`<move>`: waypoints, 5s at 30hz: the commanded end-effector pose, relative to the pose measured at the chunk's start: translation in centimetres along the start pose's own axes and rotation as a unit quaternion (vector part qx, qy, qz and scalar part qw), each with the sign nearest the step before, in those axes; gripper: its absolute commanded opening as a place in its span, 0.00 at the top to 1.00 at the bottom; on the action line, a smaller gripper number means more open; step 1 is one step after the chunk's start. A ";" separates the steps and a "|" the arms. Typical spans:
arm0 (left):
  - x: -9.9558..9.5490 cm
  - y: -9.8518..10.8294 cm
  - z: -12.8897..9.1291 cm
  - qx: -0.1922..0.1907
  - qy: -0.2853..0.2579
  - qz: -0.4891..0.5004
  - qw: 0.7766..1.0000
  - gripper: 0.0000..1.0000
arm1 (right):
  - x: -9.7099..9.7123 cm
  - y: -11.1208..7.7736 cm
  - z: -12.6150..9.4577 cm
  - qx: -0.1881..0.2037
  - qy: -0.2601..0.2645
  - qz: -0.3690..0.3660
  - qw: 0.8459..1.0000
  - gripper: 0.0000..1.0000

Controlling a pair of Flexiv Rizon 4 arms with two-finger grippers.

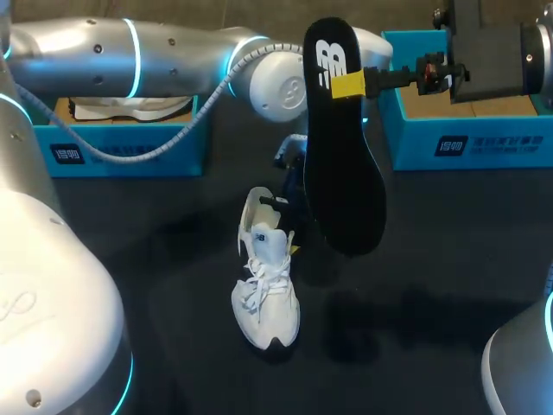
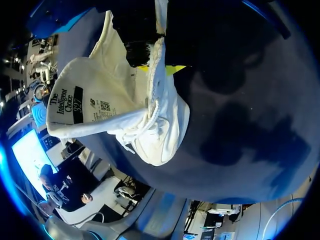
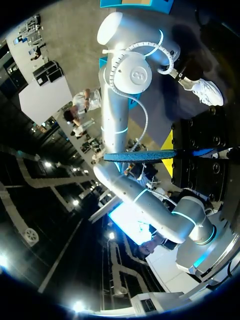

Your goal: Take the shoe out of the shoebox, open the shoe tongue, remove and reinsert the insole, then place the shoe into the shoebox

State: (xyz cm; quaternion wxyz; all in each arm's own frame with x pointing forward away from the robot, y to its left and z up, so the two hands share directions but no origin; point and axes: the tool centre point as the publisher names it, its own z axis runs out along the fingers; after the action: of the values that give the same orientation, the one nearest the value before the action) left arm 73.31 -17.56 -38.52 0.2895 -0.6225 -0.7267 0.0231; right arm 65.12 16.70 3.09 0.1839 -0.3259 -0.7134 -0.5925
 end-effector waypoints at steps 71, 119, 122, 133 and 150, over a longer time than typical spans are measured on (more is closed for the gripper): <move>12.4 -4.0 -12.8 0.020 -0.719 0.066 0.692 0.00 | -9.3 5.5 -2.7 0.022 0.025 0.143 0.989 1.00; 15.3 -9.5 -16.0 -0.153 -0.811 0.165 0.540 0.00 | -20.8 0.7 6.1 0.123 0.078 0.426 0.893 1.00; 14.8 -9.4 -16.5 -0.175 -0.812 0.163 0.532 0.00 | -20.9 0.9 7.2 0.131 0.083 0.430 0.889 1.00; 12.5 -8.3 -18.9 -0.214 -0.811 0.170 0.518 0.00 | -19.5 1.5 10.9 0.147 0.100 0.423 0.889 1.00; 10.3 -6.9 -20.8 -0.190 -0.805 0.181 0.533 0.00 | -18.6 0.2 12.8 0.139 0.095 0.446 0.879 1.00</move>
State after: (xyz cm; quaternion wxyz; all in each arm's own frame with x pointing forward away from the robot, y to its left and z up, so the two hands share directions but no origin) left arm 75.22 -15.91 -14.27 -0.5565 -0.4957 -0.5139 0.4249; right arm 80.45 23.84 -11.72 0.5412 -0.5196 -0.5510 -0.3653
